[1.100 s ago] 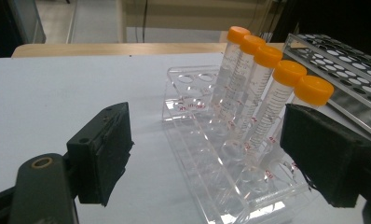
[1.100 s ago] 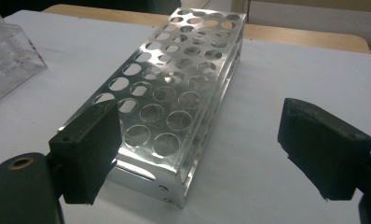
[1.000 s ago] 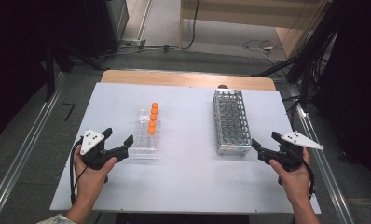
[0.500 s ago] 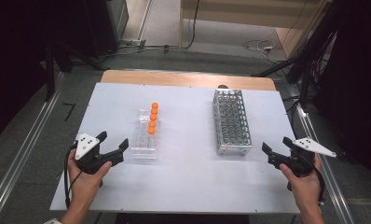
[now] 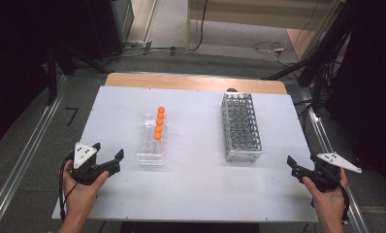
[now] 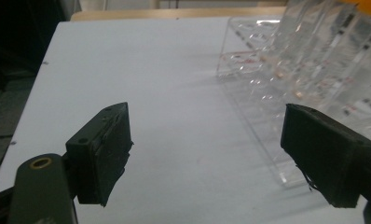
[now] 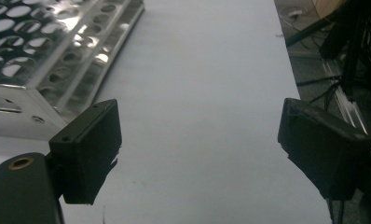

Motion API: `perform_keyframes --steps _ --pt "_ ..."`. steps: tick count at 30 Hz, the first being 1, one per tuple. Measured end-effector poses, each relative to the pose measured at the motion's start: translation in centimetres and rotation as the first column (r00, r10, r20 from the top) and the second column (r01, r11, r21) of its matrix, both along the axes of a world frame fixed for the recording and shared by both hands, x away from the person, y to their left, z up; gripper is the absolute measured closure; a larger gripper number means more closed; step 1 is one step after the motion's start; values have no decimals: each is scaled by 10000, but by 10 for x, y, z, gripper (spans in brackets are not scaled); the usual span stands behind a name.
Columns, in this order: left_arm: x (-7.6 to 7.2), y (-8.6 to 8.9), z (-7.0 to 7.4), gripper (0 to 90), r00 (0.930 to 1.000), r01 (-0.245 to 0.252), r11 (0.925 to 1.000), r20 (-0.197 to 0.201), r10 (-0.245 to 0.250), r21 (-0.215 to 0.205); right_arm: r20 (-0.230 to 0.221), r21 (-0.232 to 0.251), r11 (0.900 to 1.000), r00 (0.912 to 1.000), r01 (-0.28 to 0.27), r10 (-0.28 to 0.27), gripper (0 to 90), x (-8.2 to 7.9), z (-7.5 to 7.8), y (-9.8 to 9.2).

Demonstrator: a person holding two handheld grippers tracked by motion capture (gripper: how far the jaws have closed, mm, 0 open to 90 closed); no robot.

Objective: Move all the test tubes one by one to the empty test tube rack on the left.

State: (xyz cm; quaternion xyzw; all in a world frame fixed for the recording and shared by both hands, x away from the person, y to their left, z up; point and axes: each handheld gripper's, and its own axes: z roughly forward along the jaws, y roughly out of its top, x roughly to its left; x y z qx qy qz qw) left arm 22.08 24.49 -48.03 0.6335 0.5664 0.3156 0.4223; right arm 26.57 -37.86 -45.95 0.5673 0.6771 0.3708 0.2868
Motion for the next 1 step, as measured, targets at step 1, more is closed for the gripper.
perform_keyframes --steps 1 --pt "0 1 0 175 10000 -61 10000 -31 61 23 -48 -11 10000 9999 97 -97 123 -1 -2 -2"
